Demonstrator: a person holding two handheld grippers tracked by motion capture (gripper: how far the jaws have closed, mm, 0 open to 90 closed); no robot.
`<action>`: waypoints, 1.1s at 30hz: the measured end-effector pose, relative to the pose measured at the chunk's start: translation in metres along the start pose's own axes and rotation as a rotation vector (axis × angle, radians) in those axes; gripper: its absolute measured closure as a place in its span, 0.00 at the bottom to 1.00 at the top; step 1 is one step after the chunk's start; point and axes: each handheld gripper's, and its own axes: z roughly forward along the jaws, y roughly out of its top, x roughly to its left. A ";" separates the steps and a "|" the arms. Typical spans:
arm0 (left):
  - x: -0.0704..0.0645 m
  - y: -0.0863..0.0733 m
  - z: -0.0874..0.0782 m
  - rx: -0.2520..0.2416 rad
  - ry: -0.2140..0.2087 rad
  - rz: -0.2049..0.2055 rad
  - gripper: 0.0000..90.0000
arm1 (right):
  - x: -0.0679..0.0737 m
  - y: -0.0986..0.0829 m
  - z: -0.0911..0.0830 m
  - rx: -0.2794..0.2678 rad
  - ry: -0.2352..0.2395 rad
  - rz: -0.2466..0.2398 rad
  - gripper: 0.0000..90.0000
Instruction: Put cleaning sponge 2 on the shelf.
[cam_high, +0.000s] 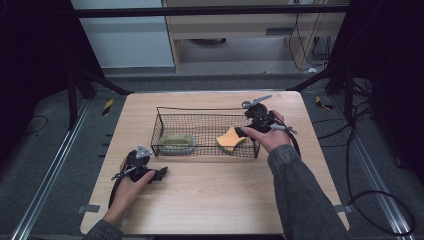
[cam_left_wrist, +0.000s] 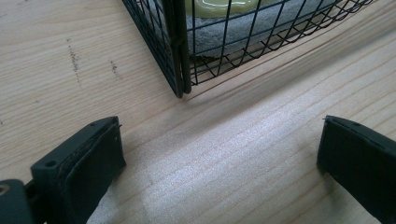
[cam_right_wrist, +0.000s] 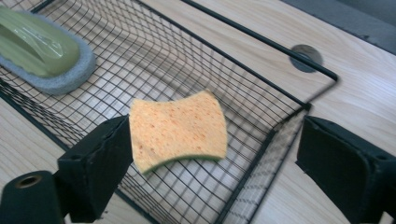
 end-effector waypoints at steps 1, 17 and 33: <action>0.000 0.000 0.000 0.000 0.000 -0.001 0.00 | -0.002 -0.004 -0.004 -0.015 -0.005 0.005 0.10; 0.000 0.000 0.000 0.000 0.000 0.000 0.00 | -0.013 -0.083 -0.051 -0.132 -0.052 0.081 0.11; 0.000 0.000 0.000 0.000 0.000 0.000 0.00 | -0.029 -0.173 0.014 -0.007 -0.074 0.201 0.15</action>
